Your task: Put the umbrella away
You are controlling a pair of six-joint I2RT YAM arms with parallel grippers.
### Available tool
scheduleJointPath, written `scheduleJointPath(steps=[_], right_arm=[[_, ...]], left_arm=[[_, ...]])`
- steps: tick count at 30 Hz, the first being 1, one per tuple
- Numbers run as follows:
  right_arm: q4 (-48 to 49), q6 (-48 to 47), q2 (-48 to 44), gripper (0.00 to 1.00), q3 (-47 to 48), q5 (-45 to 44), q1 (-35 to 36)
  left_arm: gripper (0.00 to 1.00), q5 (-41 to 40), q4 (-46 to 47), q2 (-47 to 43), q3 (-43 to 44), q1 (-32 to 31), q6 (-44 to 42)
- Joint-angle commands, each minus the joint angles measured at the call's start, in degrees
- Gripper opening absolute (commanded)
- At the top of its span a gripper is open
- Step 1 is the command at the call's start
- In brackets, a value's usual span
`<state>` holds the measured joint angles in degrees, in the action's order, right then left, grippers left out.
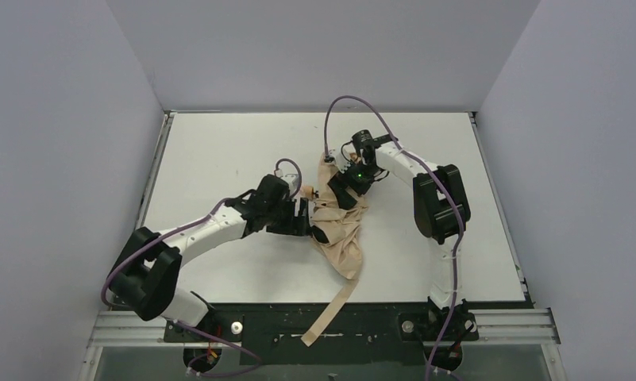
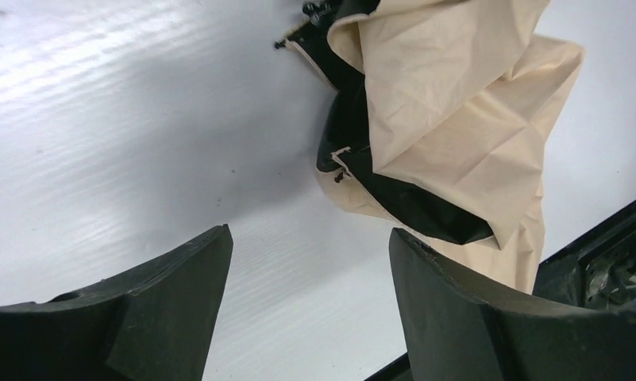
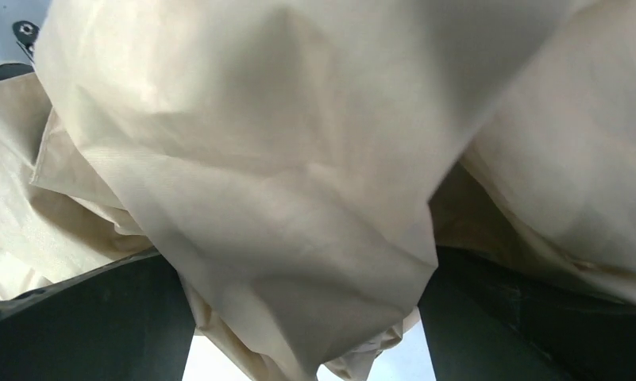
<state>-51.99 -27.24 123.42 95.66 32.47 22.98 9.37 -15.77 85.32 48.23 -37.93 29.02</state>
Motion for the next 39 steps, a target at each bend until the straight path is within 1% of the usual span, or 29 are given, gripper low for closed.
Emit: scheduleJointPath(steps=[1, 4, 5, 6, 8, 12, 14, 16, 18, 23, 26, 31, 34, 36, 39], right_arm=[[2.5, 0.1, 0.4, 0.89, -3.0, -5.6, 0.5], [2.9, 0.1, 0.8, 0.67, -3.1, -6.4, 0.4], [3.5, 0.5, 0.7, 0.67, -3.3, -6.7, 0.4], [4.5, 1.3, 0.5, 0.64, -3.6, -6.8, 0.3], [6.9, 3.2, -0.3, 0.63, -4.7, -6.1, 0.4], [15.6, 5.4, -4.4, 0.61, -10.7, -4.5, 0.7], [20.4, 2.8, -7.5, 0.6, -15.0, -3.9, 1.7], [23.0, -1.6, -10.3, 0.6, -18.4, -5.3, 3.1], [23.3, -4.3, -11.3, 0.57, -19.6, -5.8, 3.7], [21.2, -10.3, -11.5, 0.47, -20.0, -8.1, 4.3], [22.1, -12.2, -12.5, 0.44, -22.1, -8.6, 4.5], [28.4, -15.8, -16.8, 0.42, -28.3, -6.5, 4.9], [33.1, -18.3, -20.2, 0.41, -33.1, -4.7, 5.5], [35.5, -21.4, -22.2, 0.4, -36.1, -4.5, 6.0], [37.9, -24.9, -24.0, 0.39, -39.4, -5.5, 6.7]], left_arm=[[0.71, -2.9, -3.7, -6.1, 4.9, 2.5, -0.9], [0.73, -2.5, -6.4, -8.7, 6.5, 5.3, -2.3], [0.74, -1.9, -7.2, -9.2, 7.2, 6.6, -2.8], [0.73, -1.1, -8.0, -9.8, 8.0, 7.7, -3.4], [0.73, 0.4, -9.4, -10.9, 9.6, 10.3, -4.6], [0.73, 2.5, -11.8, -13.2, 12.8, 14.7, -7.1], [0.73, 3.0, -12.8, -13.9, 14.0, 16.1, -8.4], [0.73, 3.3, -13.1, -14.5, 14.8, 17.2, -9.7], [0.73, 3.6, -12.9, -14.7, 15.3, 17.9, -11.1], [0.74, 5.6, -12.1, -13.5, 17.0, 18.6, -15.3], [0.74, 6.9, -8.6, -13.9, 16.0, 18.7, -17.8], [0.75, 9.8, 4.5, -15.9, 9.5, 18.7, -21.5], [0.78, 12.2, 12.6, -15.1, 7.4, 18.7, -23.7], [0.8, 15.1, 14.5, -13.4, 7.6, 18.5, -26.6], [0.82, 18.2, 14.9, -9.6, 9.1, 18.0, -30.8]])
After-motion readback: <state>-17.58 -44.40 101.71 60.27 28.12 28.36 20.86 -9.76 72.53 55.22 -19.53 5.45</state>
